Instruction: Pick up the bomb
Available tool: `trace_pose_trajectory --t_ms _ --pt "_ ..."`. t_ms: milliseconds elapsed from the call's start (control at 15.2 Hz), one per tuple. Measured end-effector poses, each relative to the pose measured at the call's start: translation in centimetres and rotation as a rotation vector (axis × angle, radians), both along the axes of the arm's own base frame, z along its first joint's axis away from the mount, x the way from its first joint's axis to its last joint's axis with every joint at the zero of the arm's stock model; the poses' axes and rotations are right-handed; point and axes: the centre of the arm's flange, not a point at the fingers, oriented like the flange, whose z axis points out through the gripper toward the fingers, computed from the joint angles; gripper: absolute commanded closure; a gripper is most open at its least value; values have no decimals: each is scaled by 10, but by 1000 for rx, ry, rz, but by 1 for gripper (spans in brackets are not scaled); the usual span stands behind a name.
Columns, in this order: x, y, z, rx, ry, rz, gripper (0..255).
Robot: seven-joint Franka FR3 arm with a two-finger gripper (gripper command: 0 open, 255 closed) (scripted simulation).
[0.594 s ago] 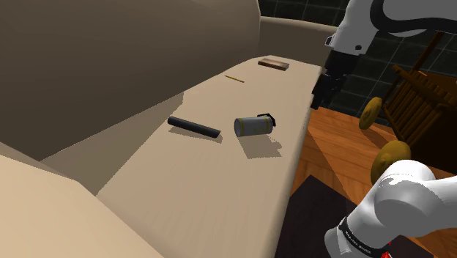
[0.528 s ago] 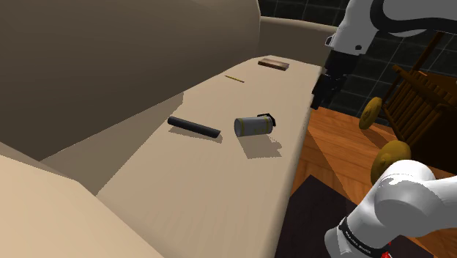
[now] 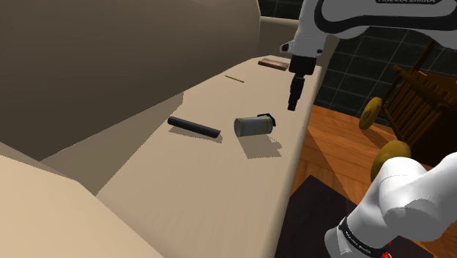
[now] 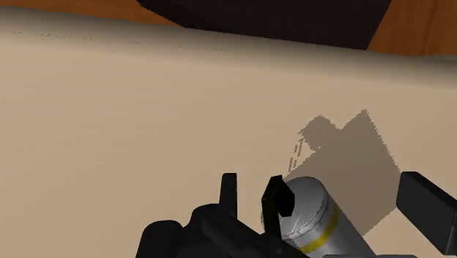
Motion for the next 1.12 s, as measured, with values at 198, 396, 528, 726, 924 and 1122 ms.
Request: trace_pose_trajectory --t_ms 198,396,528,726,924,1122 --pt "38 22 -17 41 29 234 0" --pt "70 53 -33 82 57 468 0" --pt "81 72 -44 103 74 592 0" --pt "84 78 -57 112 78 633 0" --pt "84 81 -71 113 78 638 0" --pt "84 79 -84 113 79 639 255"
